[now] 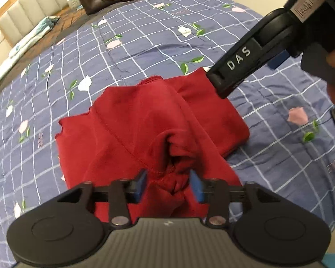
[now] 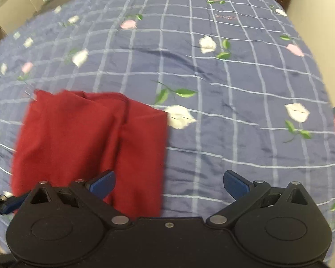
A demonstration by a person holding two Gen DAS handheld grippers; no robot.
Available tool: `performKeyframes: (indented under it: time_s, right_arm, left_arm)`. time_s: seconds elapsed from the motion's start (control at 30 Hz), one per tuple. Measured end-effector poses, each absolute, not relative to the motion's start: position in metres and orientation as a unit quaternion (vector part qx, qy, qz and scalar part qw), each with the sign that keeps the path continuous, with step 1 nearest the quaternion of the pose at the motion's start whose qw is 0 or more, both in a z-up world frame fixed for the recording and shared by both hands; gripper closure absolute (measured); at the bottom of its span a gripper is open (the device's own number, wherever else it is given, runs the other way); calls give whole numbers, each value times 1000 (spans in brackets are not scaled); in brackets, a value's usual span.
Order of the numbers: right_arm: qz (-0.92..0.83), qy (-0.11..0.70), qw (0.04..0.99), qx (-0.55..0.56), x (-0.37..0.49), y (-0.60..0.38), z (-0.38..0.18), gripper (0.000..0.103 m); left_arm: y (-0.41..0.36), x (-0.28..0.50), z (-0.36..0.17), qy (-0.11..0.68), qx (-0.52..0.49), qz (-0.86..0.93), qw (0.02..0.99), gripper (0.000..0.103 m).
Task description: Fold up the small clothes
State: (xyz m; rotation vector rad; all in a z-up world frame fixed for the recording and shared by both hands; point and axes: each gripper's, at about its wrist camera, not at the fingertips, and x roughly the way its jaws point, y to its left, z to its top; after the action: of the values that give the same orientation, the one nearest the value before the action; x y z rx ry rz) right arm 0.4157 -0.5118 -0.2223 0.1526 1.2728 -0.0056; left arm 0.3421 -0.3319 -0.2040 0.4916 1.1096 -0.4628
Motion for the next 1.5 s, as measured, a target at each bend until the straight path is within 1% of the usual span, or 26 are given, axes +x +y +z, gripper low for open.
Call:
performKeyframes:
  time_s: [0.03, 0.1, 0.13, 0.2, 0.27, 0.33, 0.4, 0.43, 0.5, 0.53, 0.6, 0.63, 0.67, 0.77, 0.97, 1.23, 1.43, 1.5]
  right_arm:
    - [5, 587, 805, 87, 415, -511, -220, 1]
    - [21, 575, 809, 119, 416, -509, -216, 1]
    - [30, 570, 810, 136, 418, -508, -214, 1]
    - [50, 562, 807, 173, 421, -503, -214, 1]
    - [66, 561, 800, 203, 427, -495, -217, 2]
    - [77, 568, 788, 224, 433, -484, -226, 9]
    - [76, 584, 773, 237, 439, -472, -238, 21]
    - [72, 592, 766, 240, 441, -467, -244, 25]
    - [64, 604, 757, 240, 443, -459, -253, 47]
    - [61, 608, 755, 240, 443, -455, -255, 53]
    - [59, 609, 753, 242, 439, -452, -256, 76]
    - [62, 607, 754, 242, 437, -452, -255, 82]
    - [67, 606, 754, 242, 436, -454, -255, 93]
    - [80, 590, 768, 235, 427, -464, -243, 96]
    - [68, 569, 789, 219, 403, -497, -221, 96]
    - [37, 594, 776, 209, 401, -516, -250, 96]
    - [35, 593, 779, 199, 399, -516, -254, 95]
    - [34, 598, 776, 196, 398, -516, -256, 93]
  left_arm:
    - [-326, 341, -200, 520, 217, -211, 799, 42]
    - [-316, 341, -195, 529, 194, -194, 803, 27]
    - [-310, 342, -192, 533, 182, -183, 806, 24]
    - [-296, 343, -187, 542, 159, -148, 812, 10]
    - [-279, 344, -182, 550, 135, -110, 817, 6]
    - [-257, 346, -180, 561, 90, -70, 820, 3]
    - [-232, 349, -181, 569, 41, -33, 821, 2]
    - [-220, 351, -183, 573, 19, -13, 819, 2]
    - [-198, 358, -187, 582, -18, 27, 812, 2]
    - [-188, 360, -188, 585, -32, 45, 809, 2]
    - [-171, 365, -189, 586, -50, 71, 806, 2]
    - [-166, 368, -189, 585, -54, 80, 805, 2]
    - [-161, 370, -189, 583, -58, 86, 806, 2]
    - [-156, 377, -186, 578, -63, 84, 809, 2]
    - [-173, 389, -187, 581, -53, 48, 811, 2]
    - [-214, 403, -209, 614, 0, 18, 789, 2]
    - [-227, 404, -206, 612, 22, 14, 790, 2]
    - [-229, 405, -206, 612, 30, 15, 790, 2]
